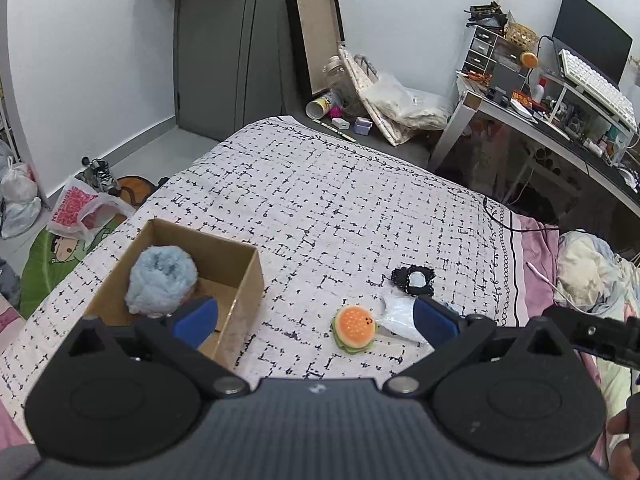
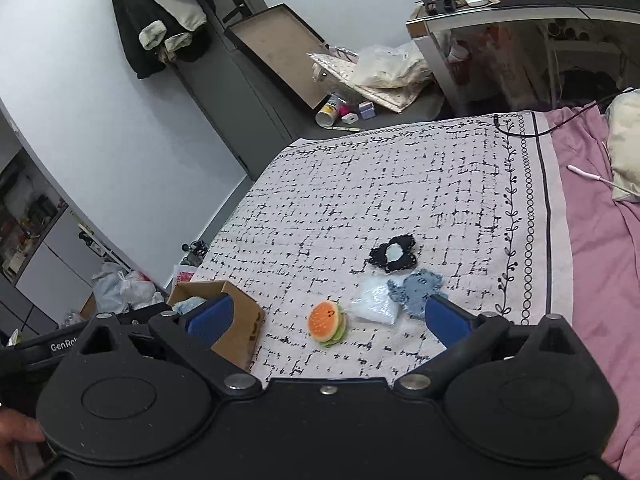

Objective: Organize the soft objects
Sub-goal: 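Move the left tool toward the clear plastic bag while the right tool approaches the blue denim plush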

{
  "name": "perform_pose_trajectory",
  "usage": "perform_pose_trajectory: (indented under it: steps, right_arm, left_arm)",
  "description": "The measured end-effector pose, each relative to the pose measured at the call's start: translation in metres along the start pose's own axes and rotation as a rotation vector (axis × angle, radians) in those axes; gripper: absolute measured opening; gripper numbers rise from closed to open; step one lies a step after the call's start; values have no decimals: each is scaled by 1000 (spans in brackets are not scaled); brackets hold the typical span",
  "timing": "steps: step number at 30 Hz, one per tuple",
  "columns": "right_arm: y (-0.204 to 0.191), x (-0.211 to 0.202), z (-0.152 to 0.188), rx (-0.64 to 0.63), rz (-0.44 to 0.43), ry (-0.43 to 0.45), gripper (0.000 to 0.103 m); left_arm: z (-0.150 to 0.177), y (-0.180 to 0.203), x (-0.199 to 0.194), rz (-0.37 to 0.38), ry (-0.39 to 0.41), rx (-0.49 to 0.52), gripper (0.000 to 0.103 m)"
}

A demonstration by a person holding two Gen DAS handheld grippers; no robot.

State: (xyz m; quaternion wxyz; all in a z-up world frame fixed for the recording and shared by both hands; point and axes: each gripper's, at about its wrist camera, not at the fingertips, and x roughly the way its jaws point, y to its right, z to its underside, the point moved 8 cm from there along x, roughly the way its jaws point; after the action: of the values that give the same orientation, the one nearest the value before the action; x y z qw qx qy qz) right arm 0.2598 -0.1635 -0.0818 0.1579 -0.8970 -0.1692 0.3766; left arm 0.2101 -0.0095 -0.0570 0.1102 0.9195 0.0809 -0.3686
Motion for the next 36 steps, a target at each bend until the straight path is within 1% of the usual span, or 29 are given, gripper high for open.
perform_pose_trajectory:
  steps: [7,13,17,20,22,25,27,28,30,32,36]
  right_arm:
    - [22,11,-19,56,-5,-2,103]
    - [50,26,-24,112,22,-28,103]
    - [58,35,-27,141,13,-40,103]
    - [65,43,-31,152,18,-46,103]
    - [73,52,-29,186,15,-58,102]
    - [87,59,-26,257,5,-53,95]
    - [94,63,-23,289,-2,-57,89]
    - [97,65,-22,298,-1,-59,86]
    - [103,69,-20,312,11,-63,84]
    - [108,76,-16,326,17,-75,76]
    - [115,87,-9,362,16,-103,72]
  left_arm:
    - [2,22,16,-3,-2,-12,102]
    - [2,45,33,32,2,-9,100]
    - [2,58,48,63,1,-26,99]
    - [2,68,60,86,-10,-31,93]
    - [2,74,69,100,-21,-41,90]
    - [4,80,84,116,-45,-51,82]
    - [6,83,96,126,-65,-62,70]
    - [7,83,101,130,-76,-67,67]
    - [10,86,112,136,-96,-80,61]
    - [11,87,122,142,-113,-91,59]
    - [17,93,144,163,-155,-105,57]
